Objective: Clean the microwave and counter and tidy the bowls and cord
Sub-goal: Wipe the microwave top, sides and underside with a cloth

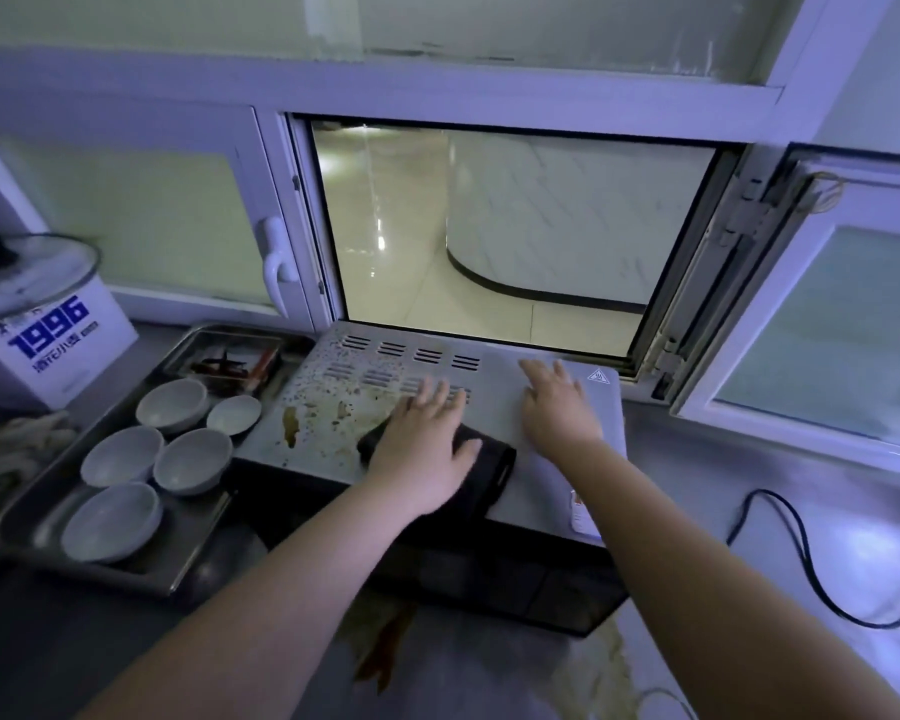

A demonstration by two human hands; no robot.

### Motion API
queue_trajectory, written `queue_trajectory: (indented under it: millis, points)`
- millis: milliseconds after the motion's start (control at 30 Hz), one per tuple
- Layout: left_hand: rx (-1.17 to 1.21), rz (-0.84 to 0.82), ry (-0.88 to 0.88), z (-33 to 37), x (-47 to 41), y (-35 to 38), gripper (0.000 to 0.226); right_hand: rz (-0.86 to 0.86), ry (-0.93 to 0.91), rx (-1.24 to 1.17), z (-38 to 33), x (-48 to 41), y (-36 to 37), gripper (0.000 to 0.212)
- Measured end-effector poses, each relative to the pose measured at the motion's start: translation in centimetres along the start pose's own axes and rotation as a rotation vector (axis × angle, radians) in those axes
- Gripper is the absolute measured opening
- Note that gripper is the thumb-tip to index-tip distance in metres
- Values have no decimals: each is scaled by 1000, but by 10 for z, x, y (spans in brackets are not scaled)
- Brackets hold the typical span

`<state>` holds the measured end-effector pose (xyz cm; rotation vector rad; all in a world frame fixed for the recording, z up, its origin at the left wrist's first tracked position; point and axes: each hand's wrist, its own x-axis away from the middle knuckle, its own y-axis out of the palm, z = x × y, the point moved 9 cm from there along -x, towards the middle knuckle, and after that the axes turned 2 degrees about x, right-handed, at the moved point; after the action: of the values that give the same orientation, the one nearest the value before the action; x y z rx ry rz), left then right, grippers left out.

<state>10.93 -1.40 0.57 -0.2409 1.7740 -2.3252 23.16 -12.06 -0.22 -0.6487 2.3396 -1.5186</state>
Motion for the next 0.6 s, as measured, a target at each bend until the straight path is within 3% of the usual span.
queue_trajectory:
  millis: [133,233,467,600]
  points:
    - [-155,-146,-123,10,12,32,79,-123,87,228,22,-19,23,54]
    - [-172,-182,-167,3,22,37,82,-90,82,276,25,-18,30,54]
    - [-161,-161,-9,-14,-51,29,54,-37,99,321,25,-18,33,55]
    - [-160,-128,43,-14,-131,27,55,-19,125,308,28,-23,33,54]
